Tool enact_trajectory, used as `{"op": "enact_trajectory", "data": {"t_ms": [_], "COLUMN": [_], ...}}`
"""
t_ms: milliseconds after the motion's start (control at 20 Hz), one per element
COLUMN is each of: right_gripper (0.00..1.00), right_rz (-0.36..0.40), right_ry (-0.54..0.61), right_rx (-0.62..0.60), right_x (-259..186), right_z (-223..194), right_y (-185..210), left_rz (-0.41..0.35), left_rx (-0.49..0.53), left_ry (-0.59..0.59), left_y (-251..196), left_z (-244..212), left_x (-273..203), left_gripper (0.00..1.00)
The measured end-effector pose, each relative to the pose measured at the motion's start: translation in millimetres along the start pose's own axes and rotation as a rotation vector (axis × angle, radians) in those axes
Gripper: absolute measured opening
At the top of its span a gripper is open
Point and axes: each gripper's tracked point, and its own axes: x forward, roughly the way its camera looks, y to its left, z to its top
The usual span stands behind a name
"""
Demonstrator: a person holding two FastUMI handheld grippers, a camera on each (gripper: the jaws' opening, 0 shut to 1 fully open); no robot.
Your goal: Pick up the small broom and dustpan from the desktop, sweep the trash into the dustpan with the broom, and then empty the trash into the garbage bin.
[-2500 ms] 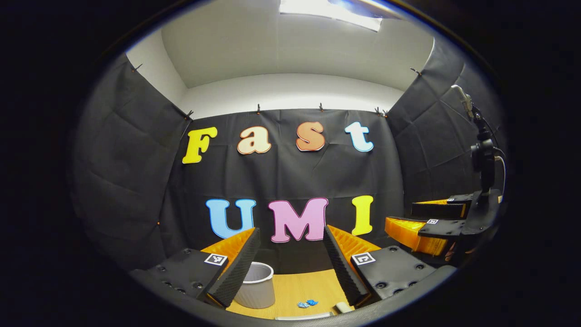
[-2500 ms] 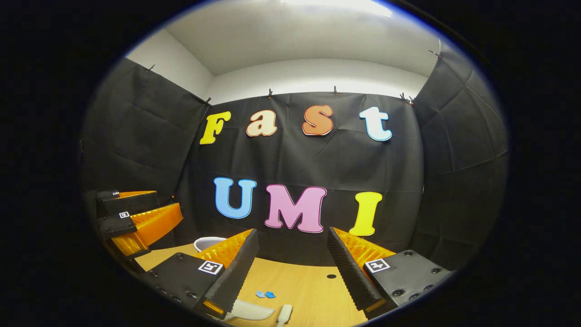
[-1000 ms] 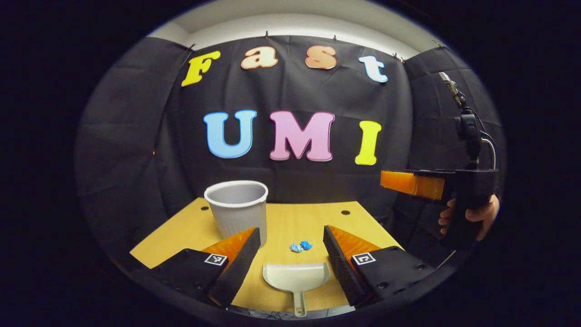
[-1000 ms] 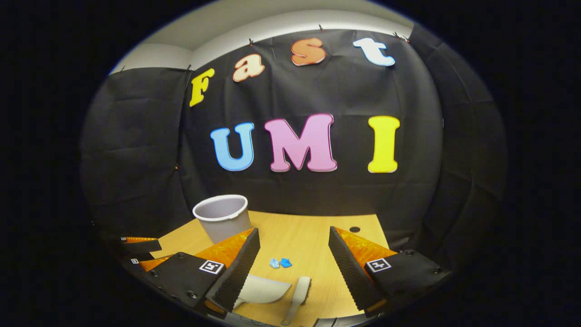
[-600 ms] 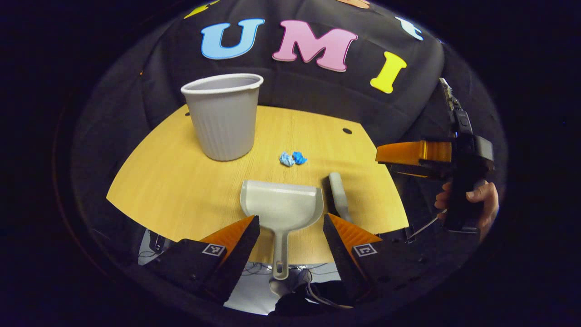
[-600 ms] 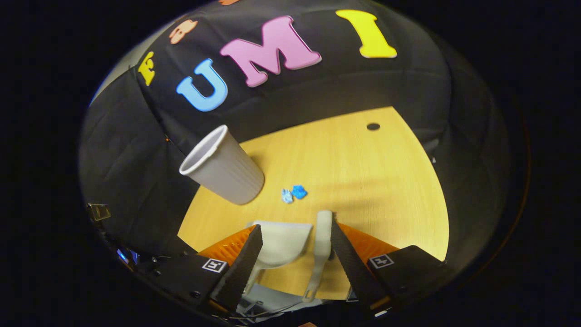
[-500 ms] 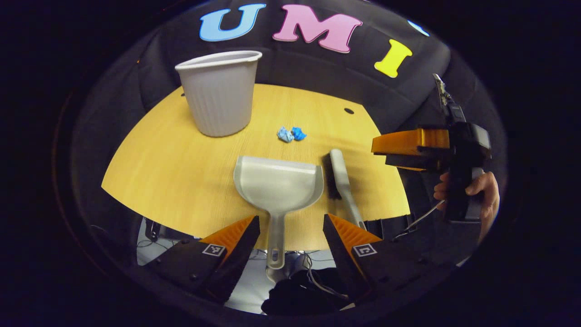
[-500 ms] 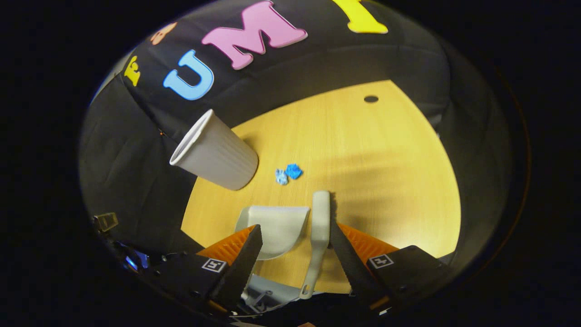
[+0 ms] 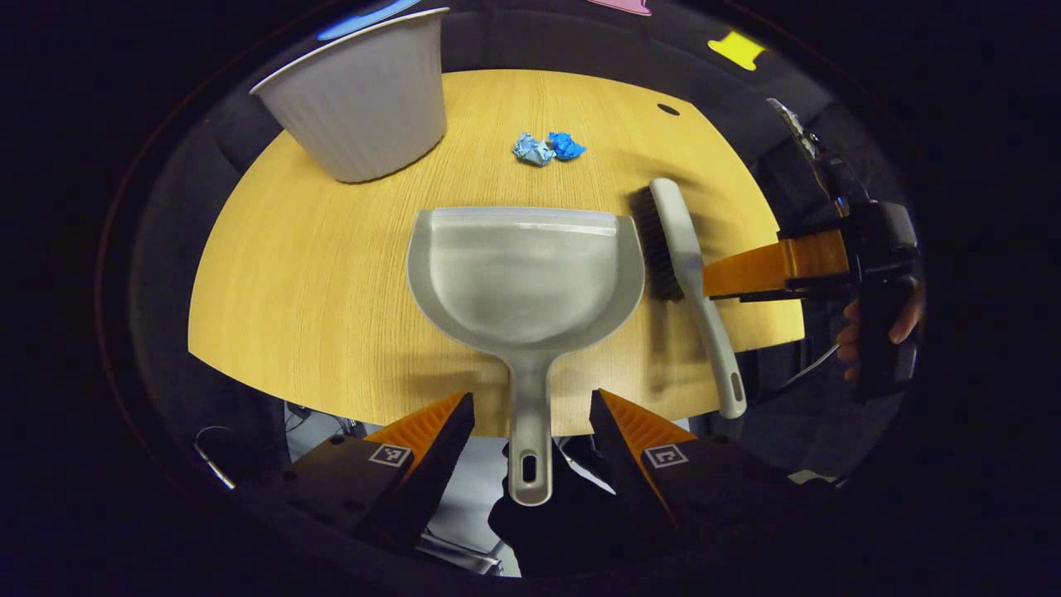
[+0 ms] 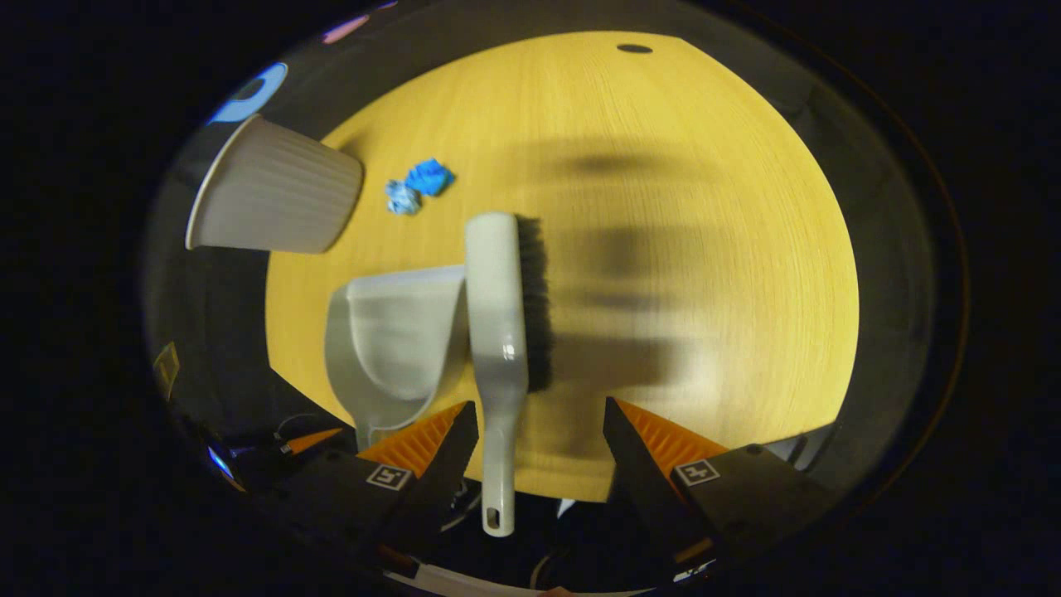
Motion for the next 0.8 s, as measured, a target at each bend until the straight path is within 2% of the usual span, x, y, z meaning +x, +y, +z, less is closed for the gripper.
{"op": "enact_trajectory", "data": {"t_ms": [100, 200, 250, 300, 350, 400, 450, 550, 650, 700, 750, 800], "right_gripper": [0.99, 0.98, 0.89, 0.90, 0.99, 0.89, 0.99, 0.99, 0.96, 0.81, 0.84, 0.72], "right_rz": [-0.048, -0.077, -0.086, -0.081, -0.085, -0.088, -0.098, -0.117, -0.124, -0.133, -0.132, -0.131], "right_ry": [0.033, 0.065, 0.088, 0.090, 0.088, 0.081, 0.085, 0.105, 0.095, 0.092, 0.101, 0.112], "right_rx": [-0.039, -0.061, -0.059, -0.057, -0.062, -0.069, -0.077, -0.089, -0.081, -0.082, -0.083, -0.086], "right_x": [5.9, 16.3, 19.9, 23.9, 26.8, 28.2, 30.9, 32.1, 37.1, 38.5, 39.4, 40.3], "right_z": [-3.6, -6.8, -10.3, -10.4, -8.9, -7.9, -7.3, -8.1, -4.6, -2.8, -4.2, -5.9], "right_y": [1.9, 8.0, 12.4, 19.3, 23.9, 26.7, 28.0, 27.4, 30.7, 29.7, 29.9, 29.3], "left_rz": [-0.044, -0.047, -0.039, -0.042, -0.048, -0.046, -0.043, -0.041, -0.030, -0.028, -0.029, -0.034], "left_rx": [-0.033, -0.034, -0.026, -0.017, -0.005, 0.012, 0.021, 0.009, 0.013, 0.019, 0.024, 0.026], "left_ry": [0.046, 0.059, 0.066, 0.070, 0.067, 0.058, 0.055, 0.057, 0.065, 0.067, 0.069, 0.074], "left_y": [0.7, 2.1, 1.9, 0.2, -1.8, -1.6, 1.1, 3.0, 9.3, 11.8, 14.0, 14.5], "left_z": [-2.0, 8.3, 11.2, 16.4, 21.2, 26.9, 31.3, 35.3, 38.2, 38.7, 39.8, 39.9], "left_x": [2.8, 13.5, 19.9, 23.3, 26.2, 28.1, 32.3, 33.4, 39.1, 40.2, 42.8, 44.1], "left_gripper": [0.84, 0.85, 0.84, 0.84, 0.84, 0.84, 0.84, 0.84, 0.78, 0.72, 0.70, 0.66]}}
